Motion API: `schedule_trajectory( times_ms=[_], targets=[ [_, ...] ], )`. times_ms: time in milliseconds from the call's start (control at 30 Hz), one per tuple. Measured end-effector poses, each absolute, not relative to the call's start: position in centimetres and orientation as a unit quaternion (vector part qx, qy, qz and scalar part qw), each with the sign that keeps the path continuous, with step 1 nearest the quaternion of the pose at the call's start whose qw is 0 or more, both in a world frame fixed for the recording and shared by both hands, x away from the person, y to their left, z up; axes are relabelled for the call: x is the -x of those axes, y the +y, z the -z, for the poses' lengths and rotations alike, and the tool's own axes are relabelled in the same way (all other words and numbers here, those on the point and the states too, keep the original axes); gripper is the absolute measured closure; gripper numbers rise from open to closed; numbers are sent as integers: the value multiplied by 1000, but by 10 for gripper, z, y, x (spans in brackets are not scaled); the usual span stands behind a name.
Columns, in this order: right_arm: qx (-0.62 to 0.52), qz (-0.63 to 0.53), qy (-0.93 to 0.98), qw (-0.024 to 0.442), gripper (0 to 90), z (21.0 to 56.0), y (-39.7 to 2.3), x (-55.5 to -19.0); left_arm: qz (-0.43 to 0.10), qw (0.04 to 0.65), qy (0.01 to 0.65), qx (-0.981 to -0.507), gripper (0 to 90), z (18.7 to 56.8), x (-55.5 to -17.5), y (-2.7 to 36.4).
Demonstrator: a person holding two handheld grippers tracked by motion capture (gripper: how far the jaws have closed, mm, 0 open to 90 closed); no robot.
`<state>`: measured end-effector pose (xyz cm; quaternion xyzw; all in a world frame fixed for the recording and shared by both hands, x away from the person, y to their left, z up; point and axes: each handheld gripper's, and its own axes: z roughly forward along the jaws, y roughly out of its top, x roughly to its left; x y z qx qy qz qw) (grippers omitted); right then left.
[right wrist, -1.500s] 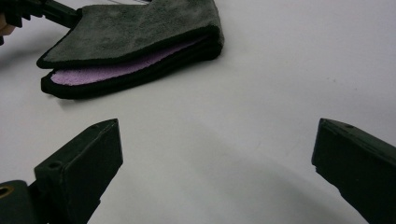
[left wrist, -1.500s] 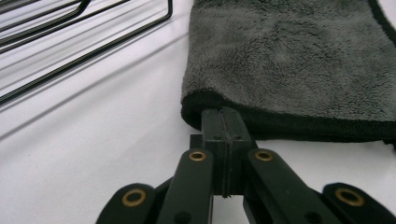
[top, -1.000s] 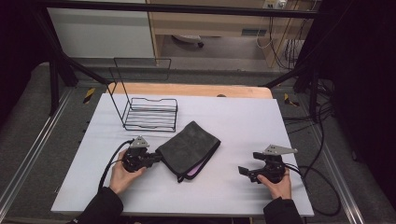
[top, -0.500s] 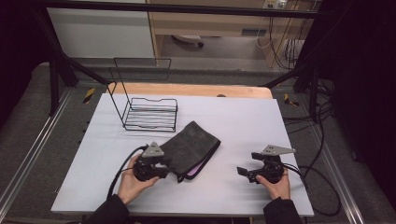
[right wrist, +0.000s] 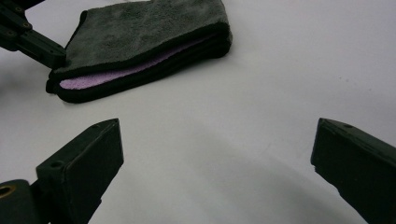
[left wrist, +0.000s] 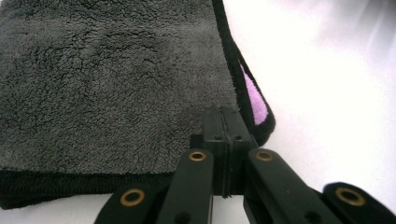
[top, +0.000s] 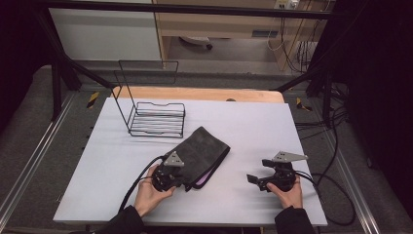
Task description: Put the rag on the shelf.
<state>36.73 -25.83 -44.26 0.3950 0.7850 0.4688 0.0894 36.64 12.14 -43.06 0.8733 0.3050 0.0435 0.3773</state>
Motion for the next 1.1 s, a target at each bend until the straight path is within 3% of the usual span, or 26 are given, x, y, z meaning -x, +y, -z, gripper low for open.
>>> schedule_trajectory(
  times_ms=[100,133,200,267,400,767,900,1000,1033,1067,1100],
  targets=[
    [-396,-469,784,89,30,443,-258,-367,-44,390,294,-871,897,430,-363,117],
    [-395,-469,785,90,30,443,-258,-367,-46,391,296,-870,869,431,-362,115],
    [-396,-470,784,89,30,443,-258,-367,-50,385,297,-873,722,433,-361,110],
    [-395,-470,784,88,30,443,-258,-367,-61,376,297,-876,705,437,-360,104],
    [-395,-470,784,88,30,443,-258,-367,-79,359,291,-883,825,437,-359,98],
    [-395,-467,786,87,30,444,-257,-368,-15,407,296,-864,852,420,-364,89],
    [-395,-468,786,86,30,443,-257,-367,-16,386,303,-871,845,430,-368,76],
    [-394,-468,786,85,29,443,-257,-367,-3,381,301,-874,793,434,-370,79],
    [-395,-468,786,84,29,443,-257,-367,-4,386,300,-872,754,431,-370,82],
    [-394,-466,787,85,29,444,-257,-367,-12,393,301,-868,623,427,-371,86],
    [-394,-466,787,85,29,444,-257,-367,-19,402,304,-864,623,421,-373,93]
  ],
)
